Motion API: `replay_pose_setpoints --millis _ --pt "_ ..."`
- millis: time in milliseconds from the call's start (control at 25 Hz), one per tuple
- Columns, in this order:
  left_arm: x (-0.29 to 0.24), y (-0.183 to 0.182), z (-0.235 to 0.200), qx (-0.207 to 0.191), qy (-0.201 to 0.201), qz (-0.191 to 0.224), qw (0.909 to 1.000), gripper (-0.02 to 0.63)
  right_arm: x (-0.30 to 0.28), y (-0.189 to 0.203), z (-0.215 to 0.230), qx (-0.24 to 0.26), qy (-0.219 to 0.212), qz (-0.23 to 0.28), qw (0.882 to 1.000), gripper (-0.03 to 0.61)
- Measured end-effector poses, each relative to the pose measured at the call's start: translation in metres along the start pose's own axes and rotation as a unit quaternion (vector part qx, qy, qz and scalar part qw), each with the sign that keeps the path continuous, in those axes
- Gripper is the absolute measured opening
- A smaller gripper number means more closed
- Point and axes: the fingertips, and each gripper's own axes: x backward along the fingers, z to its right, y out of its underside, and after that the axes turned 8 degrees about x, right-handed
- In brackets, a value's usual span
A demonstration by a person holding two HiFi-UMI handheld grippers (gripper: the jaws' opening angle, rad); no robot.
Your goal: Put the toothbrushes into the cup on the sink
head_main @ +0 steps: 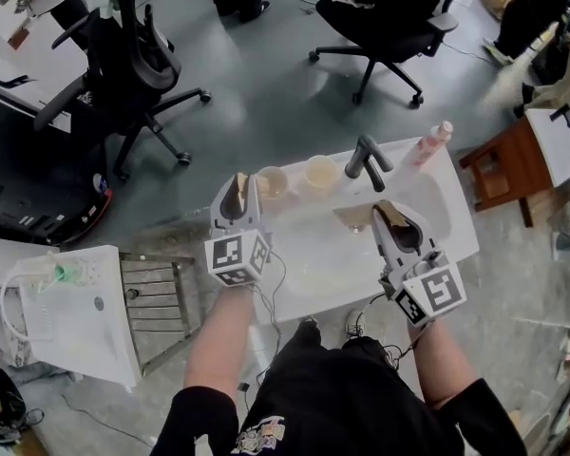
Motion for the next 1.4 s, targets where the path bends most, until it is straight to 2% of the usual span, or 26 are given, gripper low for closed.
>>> replay_pose_setpoints --millis 160,480,800,1120,1240,1400 --pt "-0.003 0.003 0.001 -0.002 0.002 -0.006 1.0000 0.065 -0.002 0.001 0.002 0.000 0.000 -0.001 1.000 0.057" --pt "0.001 -0.002 0.001 -0.015 -0.001 -0.001 0.9999 0.133 -0.002 0.001 0.003 -0.004 -0.001 0.003 1.000 0.057" --pt "0.019 -0.031 0.010 -0.035 -0.006 0.030 0.9989 0.195 0.000 -0.007 0.002 -0.003 -0.009 0.016 1.000 0.057" --pt "0.058 -0.077 0.050 -0.058 -0.017 0.076 0.9953 0.188 0.004 -0.030 0.011 0.003 -0.037 0.045 0.998 0.057" --pt "0.075 -0.090 0.067 -0.080 -0.031 0.080 0.9931 0.148 0.002 -0.038 0.014 0.007 -0.057 0.058 0.997 0.057" --pt "0.099 -0.105 0.089 -0.080 -0.056 0.097 0.9905 0.069 0.004 -0.051 0.020 0.016 -0.085 0.077 0.993 0.057"
